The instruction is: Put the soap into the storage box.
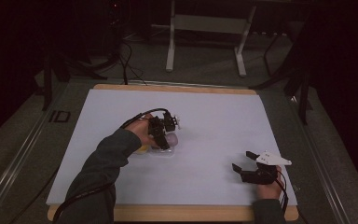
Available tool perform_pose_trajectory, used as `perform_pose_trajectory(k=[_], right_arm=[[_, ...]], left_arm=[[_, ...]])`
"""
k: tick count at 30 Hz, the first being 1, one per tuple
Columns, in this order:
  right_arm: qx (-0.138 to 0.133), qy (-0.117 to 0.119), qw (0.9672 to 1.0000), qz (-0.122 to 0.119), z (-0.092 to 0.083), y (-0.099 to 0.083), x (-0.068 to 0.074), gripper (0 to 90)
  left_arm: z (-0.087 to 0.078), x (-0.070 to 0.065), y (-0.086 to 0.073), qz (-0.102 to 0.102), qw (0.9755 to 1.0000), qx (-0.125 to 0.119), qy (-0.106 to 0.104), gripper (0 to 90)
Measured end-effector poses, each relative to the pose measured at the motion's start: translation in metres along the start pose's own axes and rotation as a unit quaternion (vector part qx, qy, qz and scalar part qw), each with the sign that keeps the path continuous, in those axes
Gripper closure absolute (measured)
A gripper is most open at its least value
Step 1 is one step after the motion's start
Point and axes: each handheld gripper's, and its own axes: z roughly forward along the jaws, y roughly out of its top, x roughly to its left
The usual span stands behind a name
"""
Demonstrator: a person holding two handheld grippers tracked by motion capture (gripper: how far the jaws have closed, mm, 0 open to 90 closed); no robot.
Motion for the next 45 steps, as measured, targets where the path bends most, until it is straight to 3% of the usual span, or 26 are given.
perform_pose_trajectory(k=[21,30,36,45], right_arm=[[0.0,-0.001,1.0,-0.001,0.0,0.0,0.0,17.4],[0.0,0.0,1.0,0.0,0.0,0.0,0.0,17.4],[-0.002,-0.001,1.0,-0.001,0.0,0.0,0.0,17.4],[-0.001,-0.002,1.0,-0.002,0.0,0.0,0.0,17.4]], left_arm=[[-0.007,0.006,-0.01,-0.015,0.9998,-0.006,0.008,50.0],[-0.008,0.016,-0.019,-0.044,0.9989,-0.008,0.016,50.0],[-0.01,0.035,-0.041,-0.112,0.993,-0.006,0.037,50.0],[-0.002,0.055,-0.074,-0.21,0.9761,0.007,0.054,50.0]])
